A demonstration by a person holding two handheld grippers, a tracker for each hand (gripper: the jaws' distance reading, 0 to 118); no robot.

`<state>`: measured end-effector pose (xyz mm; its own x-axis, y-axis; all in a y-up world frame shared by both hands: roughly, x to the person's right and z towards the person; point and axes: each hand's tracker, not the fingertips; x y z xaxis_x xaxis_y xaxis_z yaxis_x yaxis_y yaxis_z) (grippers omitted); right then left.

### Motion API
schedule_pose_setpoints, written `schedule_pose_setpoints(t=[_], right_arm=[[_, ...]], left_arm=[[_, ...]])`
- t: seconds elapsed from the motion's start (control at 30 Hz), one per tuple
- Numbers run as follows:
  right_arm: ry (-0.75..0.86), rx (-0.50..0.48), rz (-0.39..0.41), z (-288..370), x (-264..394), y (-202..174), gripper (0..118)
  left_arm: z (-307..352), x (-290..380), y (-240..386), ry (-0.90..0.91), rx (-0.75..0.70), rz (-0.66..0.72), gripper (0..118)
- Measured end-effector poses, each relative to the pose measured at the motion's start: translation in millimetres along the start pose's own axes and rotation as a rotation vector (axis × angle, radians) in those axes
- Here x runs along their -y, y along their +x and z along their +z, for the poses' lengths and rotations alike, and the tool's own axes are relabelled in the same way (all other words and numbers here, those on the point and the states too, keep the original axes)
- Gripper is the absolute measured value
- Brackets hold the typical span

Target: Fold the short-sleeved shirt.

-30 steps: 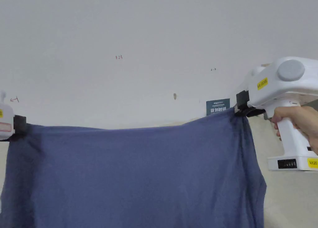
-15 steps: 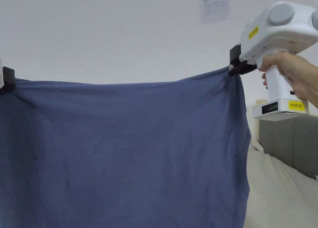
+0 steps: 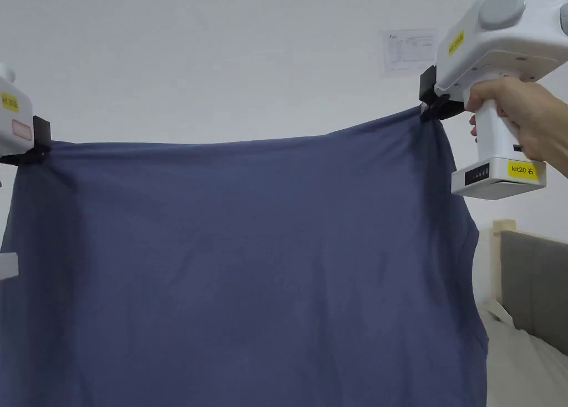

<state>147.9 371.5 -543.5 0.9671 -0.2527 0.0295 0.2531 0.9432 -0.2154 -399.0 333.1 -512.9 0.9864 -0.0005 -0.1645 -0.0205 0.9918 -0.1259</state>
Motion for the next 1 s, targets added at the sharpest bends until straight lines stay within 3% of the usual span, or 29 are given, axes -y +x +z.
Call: schedule_pose_setpoints(t=[0.03,0.3,0.43,0.53,0.7,0.9,1.0], right_arm=[[0.032,-0.013,-0.026,-0.8,-5.5,-1.7,0],[0.083,-0.012,0.02,0.4,-28.7,-20.1,0],[0.078,-0.022,0.023,-3.8,-12.0,-14.2,0],[0.027,-0.01,0.038,-16.9,16.7,-10.9,0],[-0.104,-0.024,0.038,-56.3,84.7,10.3,0],[-0.344,-0.005,0.069,-117.4,205.5,44.7,0],[-0.45,0.025,0.039,-142.9,276.0,63.9,0]], left_arm=[[-1.2,-3.1,2.9,0.038,-0.018,0.021,1],[-21.2,-28.6,12.9,0.069,-0.051,-0.033,1],[-25.5,-26.5,21.0,0.067,-0.075,-0.14,1],[-33.8,-8.7,17.9,0.051,-0.045,-0.088,1],[-62.0,60.7,26.8,-0.051,-0.052,-0.145,1],[-105.6,204.1,28.2,-0.313,-0.04,-0.137,1],[-118.1,283.0,24.8,-0.379,-0.024,-0.065,1]])
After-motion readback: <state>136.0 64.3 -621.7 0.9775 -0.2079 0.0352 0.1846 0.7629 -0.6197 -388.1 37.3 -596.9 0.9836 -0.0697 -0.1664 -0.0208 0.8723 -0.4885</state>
